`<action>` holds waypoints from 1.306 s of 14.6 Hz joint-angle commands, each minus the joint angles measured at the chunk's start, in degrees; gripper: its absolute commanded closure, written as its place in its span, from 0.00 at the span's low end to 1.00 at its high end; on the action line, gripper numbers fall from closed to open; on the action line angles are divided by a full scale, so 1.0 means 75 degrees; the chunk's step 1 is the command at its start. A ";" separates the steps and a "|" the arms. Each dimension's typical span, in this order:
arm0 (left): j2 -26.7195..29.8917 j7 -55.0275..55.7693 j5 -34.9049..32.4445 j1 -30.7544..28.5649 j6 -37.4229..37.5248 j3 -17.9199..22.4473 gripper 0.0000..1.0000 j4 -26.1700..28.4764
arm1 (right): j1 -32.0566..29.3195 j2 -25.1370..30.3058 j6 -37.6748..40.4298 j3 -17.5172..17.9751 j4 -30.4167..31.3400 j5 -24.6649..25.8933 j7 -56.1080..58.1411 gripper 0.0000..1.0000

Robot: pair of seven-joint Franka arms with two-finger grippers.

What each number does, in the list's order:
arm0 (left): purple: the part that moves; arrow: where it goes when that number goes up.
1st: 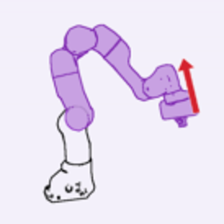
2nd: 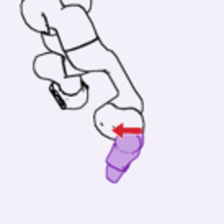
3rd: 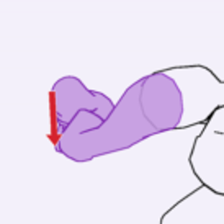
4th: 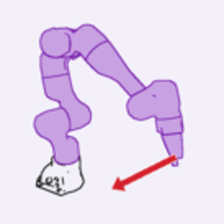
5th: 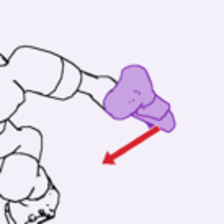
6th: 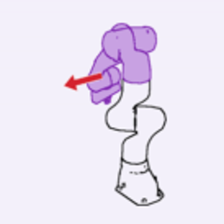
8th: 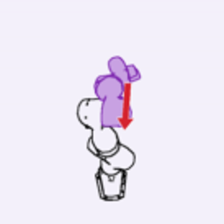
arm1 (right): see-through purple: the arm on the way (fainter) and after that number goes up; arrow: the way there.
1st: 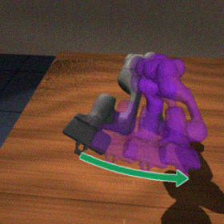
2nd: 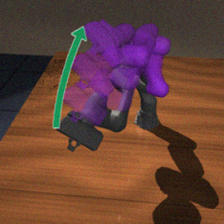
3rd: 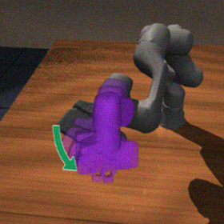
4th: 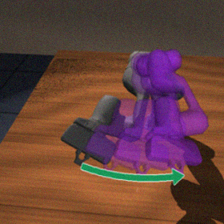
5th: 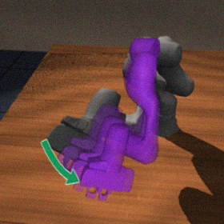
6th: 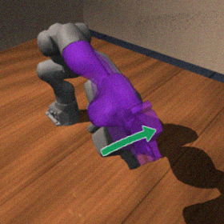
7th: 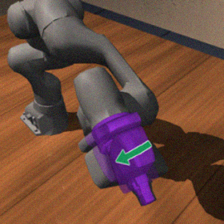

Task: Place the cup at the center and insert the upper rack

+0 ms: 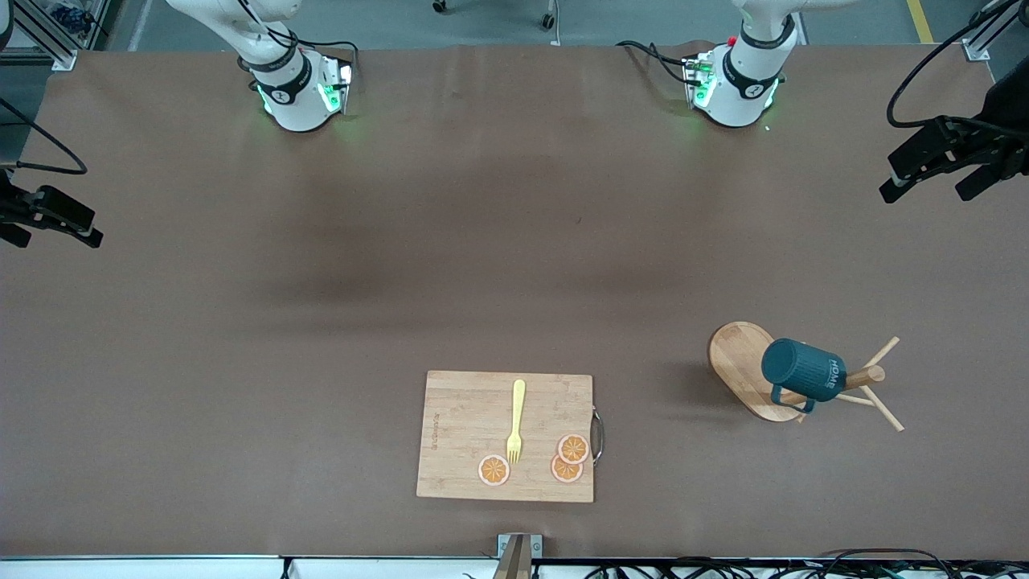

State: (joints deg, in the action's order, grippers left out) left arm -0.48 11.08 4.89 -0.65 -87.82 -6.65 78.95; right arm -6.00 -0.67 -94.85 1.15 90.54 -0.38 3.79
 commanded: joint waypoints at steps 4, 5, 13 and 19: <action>0.0298 -0.0035 0.0051 0.0603 -0.0033 0.0675 0.00 0.0290 | 0.0096 -0.0005 0.0108 0.0023 -0.0049 0.0121 -0.0013 0.00; 0.0298 -0.0047 0.0062 0.0591 -0.0033 0.0675 0.00 0.0290 | 0.0085 -0.0016 0.0085 0.0023 -0.0048 0.0121 0.0010 0.00; 0.0158 -0.0152 -0.0089 0.0579 -0.0209 0.0698 0.00 0.0325 | 0.0061 -0.0016 0.0143 -0.0001 0.0010 0.0133 -0.0002 0.00; -0.0100 -0.0164 -0.0394 0.0696 -0.0373 0.0628 0.00 0.0407 | 0.0073 -0.0016 0.0143 -0.0001 0.0010 0.0133 -0.0014 0.00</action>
State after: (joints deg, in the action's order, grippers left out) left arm -1.05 10.60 3.46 3.88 -89.96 -2.06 81.73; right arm -5.48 -0.69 -93.98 1.02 90.67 -0.37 3.79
